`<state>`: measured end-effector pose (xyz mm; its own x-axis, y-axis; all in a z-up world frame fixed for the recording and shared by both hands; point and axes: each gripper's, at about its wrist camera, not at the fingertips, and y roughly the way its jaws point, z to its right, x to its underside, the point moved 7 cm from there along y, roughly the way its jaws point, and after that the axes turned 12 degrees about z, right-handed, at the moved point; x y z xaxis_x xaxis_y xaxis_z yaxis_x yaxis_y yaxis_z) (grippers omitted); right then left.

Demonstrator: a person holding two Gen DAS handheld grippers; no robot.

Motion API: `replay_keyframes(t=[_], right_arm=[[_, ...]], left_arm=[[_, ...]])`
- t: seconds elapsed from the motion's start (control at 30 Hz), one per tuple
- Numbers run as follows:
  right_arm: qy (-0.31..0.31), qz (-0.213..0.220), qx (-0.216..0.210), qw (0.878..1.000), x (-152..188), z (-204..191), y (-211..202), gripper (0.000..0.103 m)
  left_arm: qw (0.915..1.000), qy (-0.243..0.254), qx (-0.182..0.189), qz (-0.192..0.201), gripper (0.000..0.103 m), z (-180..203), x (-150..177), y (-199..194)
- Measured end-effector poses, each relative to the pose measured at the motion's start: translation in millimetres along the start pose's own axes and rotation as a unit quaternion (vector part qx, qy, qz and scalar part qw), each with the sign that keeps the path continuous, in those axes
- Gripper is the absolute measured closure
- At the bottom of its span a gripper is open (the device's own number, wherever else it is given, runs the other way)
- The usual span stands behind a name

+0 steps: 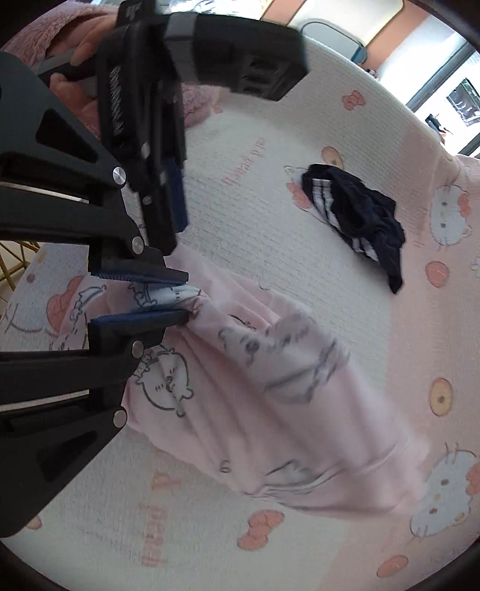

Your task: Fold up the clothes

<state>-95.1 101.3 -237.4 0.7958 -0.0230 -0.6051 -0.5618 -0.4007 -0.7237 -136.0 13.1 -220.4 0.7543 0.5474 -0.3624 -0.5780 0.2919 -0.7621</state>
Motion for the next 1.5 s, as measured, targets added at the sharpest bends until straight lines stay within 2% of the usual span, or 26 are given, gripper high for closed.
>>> replay_keyframes(t=[0.1,0.17,0.37,0.43,0.5,0.6,0.67,0.73,0.77,0.8,0.83,0.97,1.03,1.13,1.3,1.43,1.5], right_arm=[[-0.006,-0.001,-0.006,1.000,7.6,-7.5,-4.7,0.088],[-0.010,-0.002,-0.010,1.000,12.6,-12.5,-7.8,0.076],[-0.022,-0.004,-0.023,0.999,27.8,-27.4,-17.2,0.066],[-0.009,0.000,-0.004,1.000,30.6,-16.8,-24.1,0.066],[0.033,0.003,0.022,0.999,31.7,6.0,-25.3,0.066],[0.085,-0.008,0.067,0.994,39.3,37.8,-20.6,0.066],[0.079,-0.016,0.084,0.993,42.4,43.4,-16.0,0.065],[0.066,-0.023,0.084,0.994,43.5,40.3,-10.0,0.065],[0.058,-0.029,0.084,0.994,44.9,37.7,-6.5,0.065],[0.051,-0.036,0.086,0.994,46.7,35.1,-2.9,0.065],[0.046,-0.041,0.088,0.994,48.7,32.9,-0.9,0.065],[0.035,-0.048,0.091,0.994,53.1,27.2,-1.8,0.065],[0.032,-0.038,0.096,0.994,48.5,29.1,-9.5,0.065],[0.037,-0.024,0.102,0.994,39.6,34.7,-19.8,0.065],[0.025,-0.015,0.091,0.995,28.7,27.1,-20.2,0.065],[-0.030,-0.030,0.083,0.996,22.2,5.8,2.8,0.063],[-0.040,-0.063,0.103,0.992,30.6,9.2,20.8,0.063]], left_arm=[[0.9995,-0.017,0.027,-0.008,0.061,2.3,1.6,3.7],[0.9990,-0.018,0.036,-0.021,0.061,5.0,7.7,9.3],[0.9939,-0.030,0.104,-0.021,0.061,36.6,10.8,22.0],[0.9925,-0.031,0.116,-0.023,0.061,42.0,12.4,24.6],[0.9920,-0.032,0.118,-0.030,0.060,46.5,16.3,29.5],[0.9923,-0.022,0.115,-0.041,0.060,51.1,25.1,32.9],[0.9935,-0.006,0.107,-0.039,0.060,56.1,27.7,35.7],[0.9958,0.019,0.084,-0.029,0.062,57.9,27.5,36.7],[0.9966,0.039,0.066,-0.029,0.081,59.1,27.8,38.3],[0.9969,0.054,0.051,-0.026,0.086,60.1,27.6,37.9],[0.9970,0.061,0.044,-0.019,0.087,60.5,26.7,35.1],[0.9969,0.031,0.071,0.017,0.089,63.3,18.6,3.0],[0.9976,0.025,0.058,0.028,0.089,57.3,17.8,-13.4],[0.9996,0.015,0.012,0.020,0.089,37.0,20.2,-24.5],[0.9987,-0.026,0.033,-0.029,0.089,11.0,31.8,-4.3],[0.9976,-0.031,0.007,-0.062,0.088,-0.6,38.0,16.6],[0.9967,-0.032,-0.006,-0.074,0.083,-8.2,39.0,17.2]])
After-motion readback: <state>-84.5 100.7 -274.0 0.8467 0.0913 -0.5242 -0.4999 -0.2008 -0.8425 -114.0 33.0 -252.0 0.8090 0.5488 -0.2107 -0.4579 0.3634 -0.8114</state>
